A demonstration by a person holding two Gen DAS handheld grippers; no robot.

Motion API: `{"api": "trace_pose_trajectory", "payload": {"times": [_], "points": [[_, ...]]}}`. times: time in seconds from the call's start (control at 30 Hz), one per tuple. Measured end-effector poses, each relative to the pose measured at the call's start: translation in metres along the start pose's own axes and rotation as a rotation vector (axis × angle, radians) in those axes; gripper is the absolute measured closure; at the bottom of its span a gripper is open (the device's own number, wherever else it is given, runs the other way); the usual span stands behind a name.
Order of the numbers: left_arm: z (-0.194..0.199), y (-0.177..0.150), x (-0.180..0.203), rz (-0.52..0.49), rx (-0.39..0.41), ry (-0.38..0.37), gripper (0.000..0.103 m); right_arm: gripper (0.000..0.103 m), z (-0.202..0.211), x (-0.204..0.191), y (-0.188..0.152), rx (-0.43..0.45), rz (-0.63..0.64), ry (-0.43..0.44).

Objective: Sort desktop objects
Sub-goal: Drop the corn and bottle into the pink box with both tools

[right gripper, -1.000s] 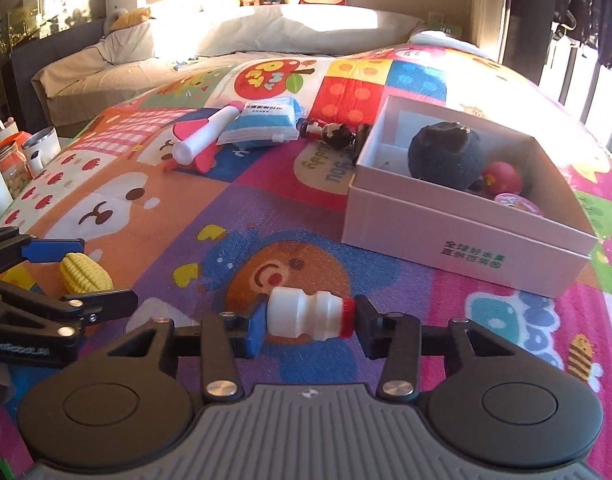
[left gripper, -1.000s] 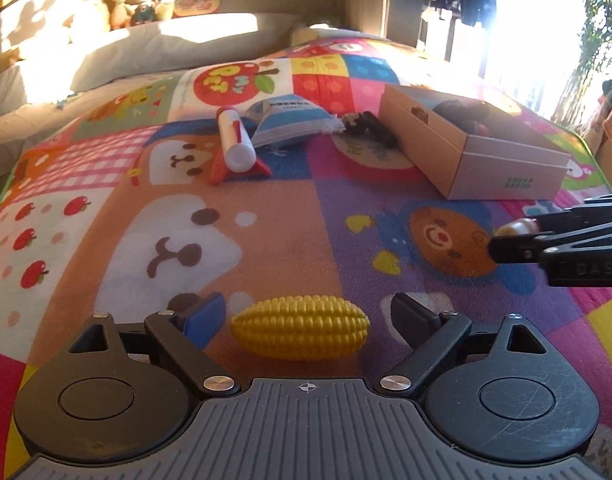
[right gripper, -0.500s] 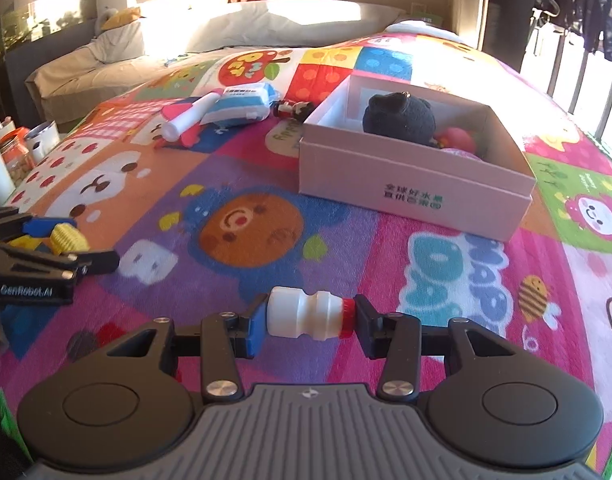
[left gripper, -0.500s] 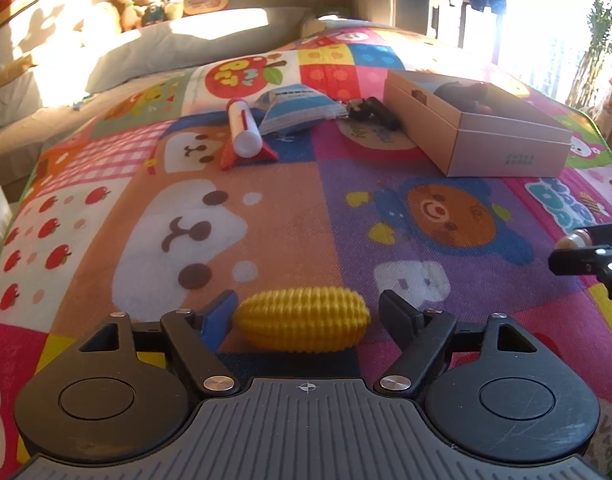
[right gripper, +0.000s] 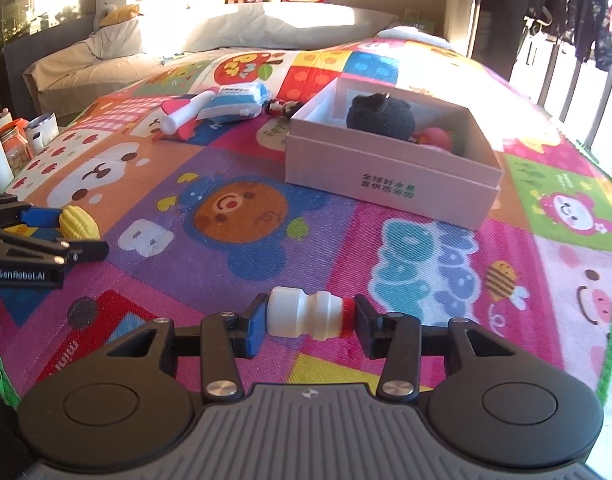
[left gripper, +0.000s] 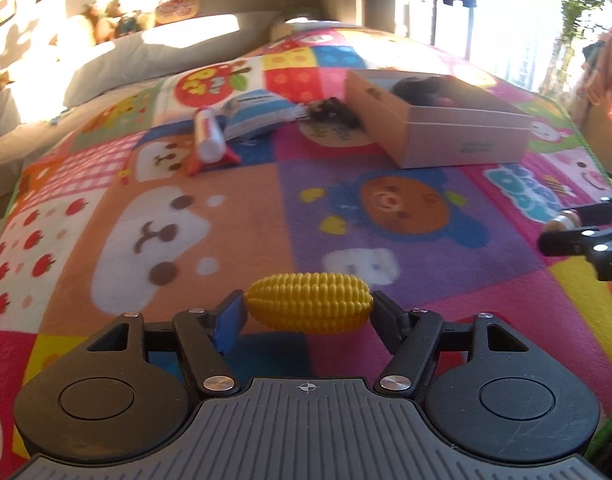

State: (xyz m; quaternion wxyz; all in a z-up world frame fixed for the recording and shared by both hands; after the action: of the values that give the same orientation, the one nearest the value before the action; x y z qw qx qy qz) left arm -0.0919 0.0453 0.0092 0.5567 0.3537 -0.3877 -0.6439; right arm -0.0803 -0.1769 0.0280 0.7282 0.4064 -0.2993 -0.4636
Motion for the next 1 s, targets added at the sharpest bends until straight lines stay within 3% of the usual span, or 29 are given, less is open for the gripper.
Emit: {"api": "trace_pose_trajectory", "payload": {"times": [0.13, 0.27, 0.43, 0.6, 0.63, 0.67, 0.73, 0.77, 0.83, 1.0], "points": [[-0.002, 0.016, 0.025, -0.05, 0.029, -0.093, 0.031, 0.059, 0.009, 0.005, -0.001, 0.013, 0.019, -0.017], [-0.014, 0.061, 0.045, -0.095, 0.129, -0.173, 0.031, 0.059, 0.025, 0.02, 0.013, 0.088, 0.049, -0.066], [-0.041, 0.133, 0.068, -0.14, 0.33, -0.243, 0.031, 0.059, 0.048, 0.058, 0.074, 0.302, 0.044, -0.168], [-0.096, 0.172, 0.087, -0.107, 0.394, -0.251, 0.029, 0.059, 0.019, 0.094, 0.139, 0.396, -0.004, -0.208], [-0.109, 0.175, 0.087, -0.089, 0.383, -0.254, 0.02, 0.058, 0.007, 0.1, 0.152, 0.4, -0.017, -0.2], [-0.12, 0.175, 0.087, -0.076, 0.356, -0.259, 0.013, 0.045, -0.006, 0.106, 0.162, 0.401, -0.035, -0.19], [-0.126, 0.165, 0.079, -0.054, 0.317, -0.261, 0.011, 0.026, -0.032, 0.117, 0.177, 0.394, -0.08, -0.199], [-0.123, 0.157, 0.074, -0.056, 0.312, -0.264, 0.006, 0.026, -0.041, 0.121, 0.181, 0.399, -0.095, -0.211], [-0.115, 0.136, 0.063, -0.079, 0.295, -0.247, 0.006, 0.026, -0.05, 0.125, 0.178, 0.389, -0.095, -0.216], [-0.117, 0.087, 0.02, -0.077, 0.174, -0.126, 0.005, 0.024, -0.061, 0.124, 0.159, 0.333, -0.111, -0.223]]}}
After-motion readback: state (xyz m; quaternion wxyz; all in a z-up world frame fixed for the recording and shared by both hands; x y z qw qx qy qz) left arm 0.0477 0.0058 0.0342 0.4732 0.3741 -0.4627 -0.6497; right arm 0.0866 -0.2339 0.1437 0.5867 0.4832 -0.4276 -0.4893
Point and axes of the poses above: each gripper's, at about its wrist camera, not at the fingertips, and z roughly against the way its jaws point, x to its right, y to its top, the point moved 2 cm from there along -z, roughly the way its jaws point, and after that the axes turned 14 degrees about x, right-handed, at the moved point
